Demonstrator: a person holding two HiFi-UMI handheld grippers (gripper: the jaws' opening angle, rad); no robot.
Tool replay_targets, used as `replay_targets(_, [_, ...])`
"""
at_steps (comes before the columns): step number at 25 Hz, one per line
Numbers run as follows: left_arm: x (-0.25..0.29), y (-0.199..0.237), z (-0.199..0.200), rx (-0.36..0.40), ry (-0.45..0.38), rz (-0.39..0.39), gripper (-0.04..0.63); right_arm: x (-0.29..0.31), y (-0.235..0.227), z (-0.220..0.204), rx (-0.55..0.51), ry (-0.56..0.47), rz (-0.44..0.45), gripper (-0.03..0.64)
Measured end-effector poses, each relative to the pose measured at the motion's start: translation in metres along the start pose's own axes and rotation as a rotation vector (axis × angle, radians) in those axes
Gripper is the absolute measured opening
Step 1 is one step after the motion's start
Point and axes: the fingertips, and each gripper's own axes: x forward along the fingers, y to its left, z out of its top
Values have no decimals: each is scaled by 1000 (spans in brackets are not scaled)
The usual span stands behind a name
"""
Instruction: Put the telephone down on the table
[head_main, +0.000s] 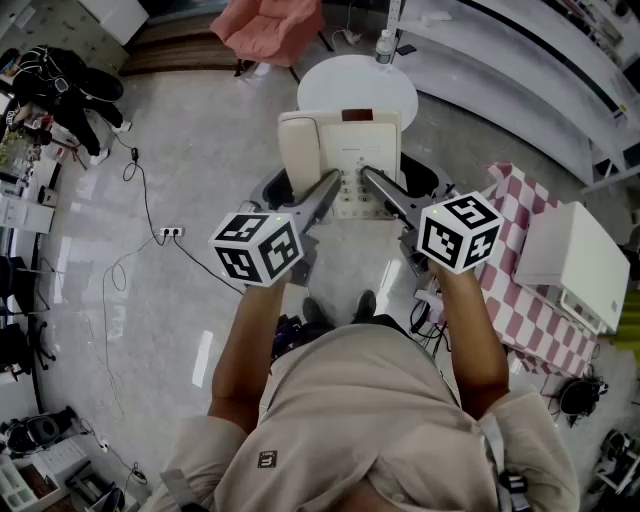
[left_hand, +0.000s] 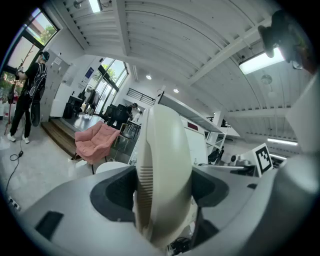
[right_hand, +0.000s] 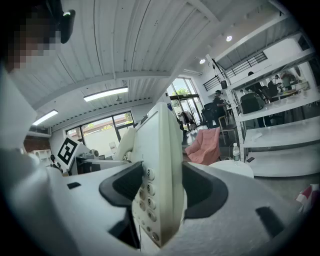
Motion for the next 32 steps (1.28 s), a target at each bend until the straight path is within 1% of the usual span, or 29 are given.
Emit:
replay_targets(17, [20, -10, -10, -7, 0, 26, 314, -7, -23, -3, -9, 2, 24, 238])
replay_targets(27, [26, -19, -12, -2, -16, 54, 314, -14, -33, -5, 30, -3, 46, 238])
replay_targets(32, [28, -16, -11, 0, -19, 67, 314, -11, -36, -6, 46, -2, 55, 238])
